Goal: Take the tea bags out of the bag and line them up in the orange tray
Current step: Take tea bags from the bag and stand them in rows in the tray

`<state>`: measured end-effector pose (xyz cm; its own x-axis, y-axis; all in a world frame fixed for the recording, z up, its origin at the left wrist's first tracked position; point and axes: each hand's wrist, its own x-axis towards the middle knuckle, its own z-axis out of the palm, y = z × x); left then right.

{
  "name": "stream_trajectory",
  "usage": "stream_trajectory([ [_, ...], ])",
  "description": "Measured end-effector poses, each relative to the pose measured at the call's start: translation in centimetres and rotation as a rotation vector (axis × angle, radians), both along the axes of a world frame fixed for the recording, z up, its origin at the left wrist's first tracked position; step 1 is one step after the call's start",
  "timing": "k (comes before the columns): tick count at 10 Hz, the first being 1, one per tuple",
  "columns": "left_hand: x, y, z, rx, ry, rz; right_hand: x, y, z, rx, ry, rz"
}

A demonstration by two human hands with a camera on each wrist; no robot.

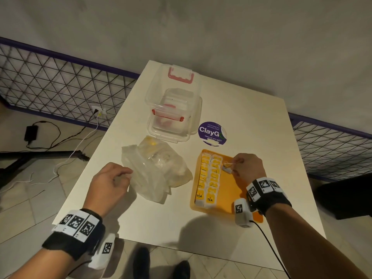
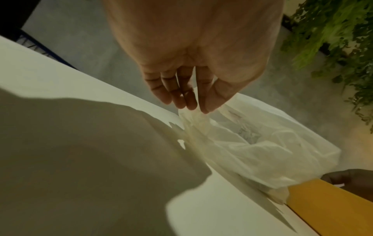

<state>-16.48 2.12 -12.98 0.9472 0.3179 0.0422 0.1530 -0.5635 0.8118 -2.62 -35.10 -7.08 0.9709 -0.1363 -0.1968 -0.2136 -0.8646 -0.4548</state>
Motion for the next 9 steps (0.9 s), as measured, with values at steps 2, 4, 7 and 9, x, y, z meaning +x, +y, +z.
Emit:
stream_trajectory([
  [2, 0.2, -0.1, -0.5, 0.022, -0.018, -0.035, 0.1, 0.5, -0.5, 0.252, 0.078, -0.135],
  [4, 0.2, -0.2, -0.7, -0.003, -0.022, -0.039, 0.7, 1.0, -0.3, 0.029, 0.017, -0.089],
  [7, 0.3, -0.4, -0.7, -0.032, -0.02, -0.031, 1.4, 1.4, 0.1, 0.033, 0.103, -0.157],
  [9, 0.3, -0.4, -0.4, -0.042, -0.021, -0.025, 1.3, 1.6, 0.8, 0.126, 0.236, -0.105],
])
